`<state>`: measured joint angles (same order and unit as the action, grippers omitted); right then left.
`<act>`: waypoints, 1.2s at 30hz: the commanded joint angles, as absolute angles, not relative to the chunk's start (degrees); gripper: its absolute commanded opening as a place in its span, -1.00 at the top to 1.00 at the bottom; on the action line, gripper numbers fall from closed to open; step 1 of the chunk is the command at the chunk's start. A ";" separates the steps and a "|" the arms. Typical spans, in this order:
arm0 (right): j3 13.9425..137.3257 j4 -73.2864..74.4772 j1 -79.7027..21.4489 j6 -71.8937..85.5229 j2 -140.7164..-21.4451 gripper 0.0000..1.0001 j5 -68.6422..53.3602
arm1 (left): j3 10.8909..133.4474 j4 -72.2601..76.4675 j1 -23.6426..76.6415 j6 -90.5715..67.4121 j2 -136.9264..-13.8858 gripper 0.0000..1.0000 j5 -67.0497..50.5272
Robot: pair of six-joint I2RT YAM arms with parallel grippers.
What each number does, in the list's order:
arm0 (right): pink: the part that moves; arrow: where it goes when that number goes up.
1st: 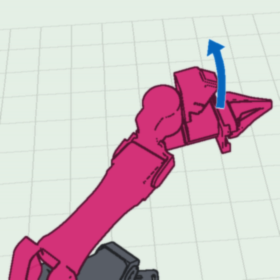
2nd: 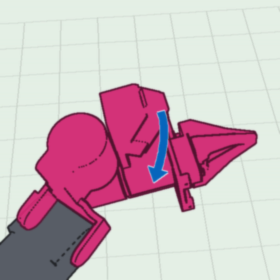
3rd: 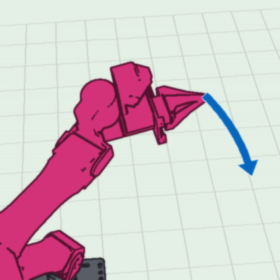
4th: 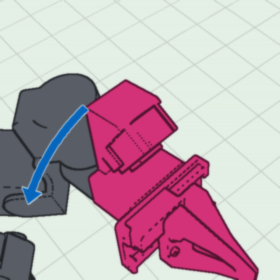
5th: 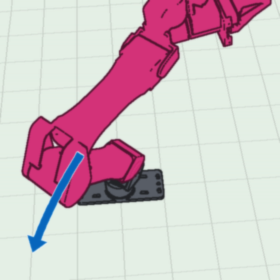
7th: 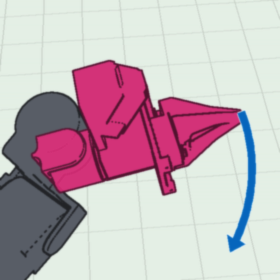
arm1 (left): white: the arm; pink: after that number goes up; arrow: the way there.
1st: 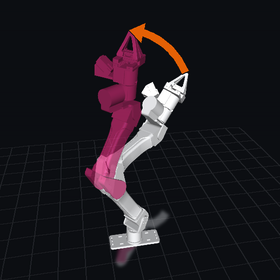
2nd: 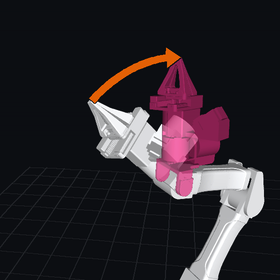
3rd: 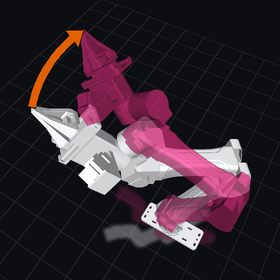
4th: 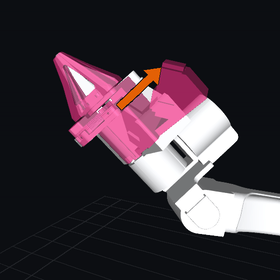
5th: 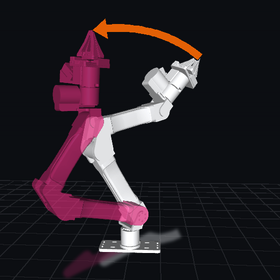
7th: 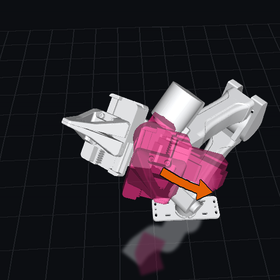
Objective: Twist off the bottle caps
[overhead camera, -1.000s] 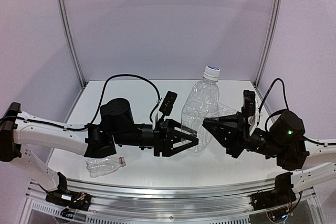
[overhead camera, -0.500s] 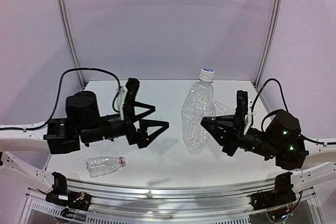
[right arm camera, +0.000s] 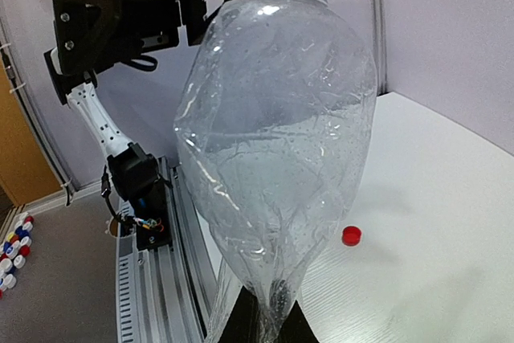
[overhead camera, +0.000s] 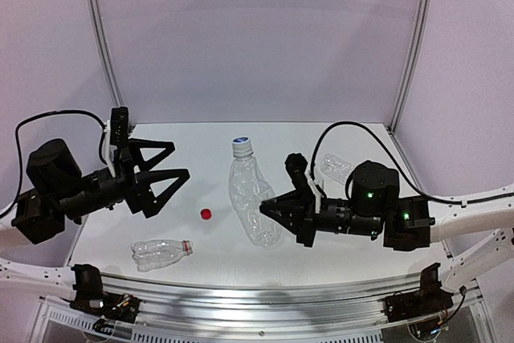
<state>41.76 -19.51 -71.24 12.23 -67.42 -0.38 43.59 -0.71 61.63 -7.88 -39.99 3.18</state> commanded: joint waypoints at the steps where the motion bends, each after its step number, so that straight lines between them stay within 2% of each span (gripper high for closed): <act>1: 44.86 -16.65 -72.17 10.31 -70.22 1.00 -8.27 | 42.08 -0.70 60.83 -6.84 -38.30 -0.96 -9.57; 5: 47.77 -13.18 -72.47 9.12 -72.93 1.00 -12.89 | 41.76 1.62 60.13 -8.00 -39.27 -0.88 -14.25; 9: 49.31 -11.74 -73.87 7.33 -75.09 1.00 -13.81 | 42.88 2.70 59.74 -9.25 -42.12 -0.66 -19.08; 14: 50.43 -10.63 -74.93 6.18 -76.39 1.00 -13.90 | 43.25 4.69 59.66 -10.26 -45.04 -0.50 -21.02; 23: 50.75 -10.33 -75.27 5.77 -76.86 1.00 -13.02 | 43.58 6.72 59.66 -11.80 -47.09 0.10 -23.57; 26: 50.71 -10.29 -75.28 5.76 -76.65 1.00 -12.92 | 43.76 6.73 59.68 -12.05 -47.49 0.35 -23.40; 30: 50.66 -10.15 -75.41 5.67 -76.57 1.00 -12.23 | 43.99 7.01 59.67 -12.75 -48.05 0.84 -23.15; 33: 50.71 -9.90 -75.62 5.63 -76.34 1.00 -9.37 | 44.39 6.58 59.64 -13.98 -48.54 0.96 -21.07; 36: 51.32 -8.38 -75.77 6.30 -76.82 1.00 0.36 | 45.21 5.44 59.70 -16.40 -49.23 0.98 -15.66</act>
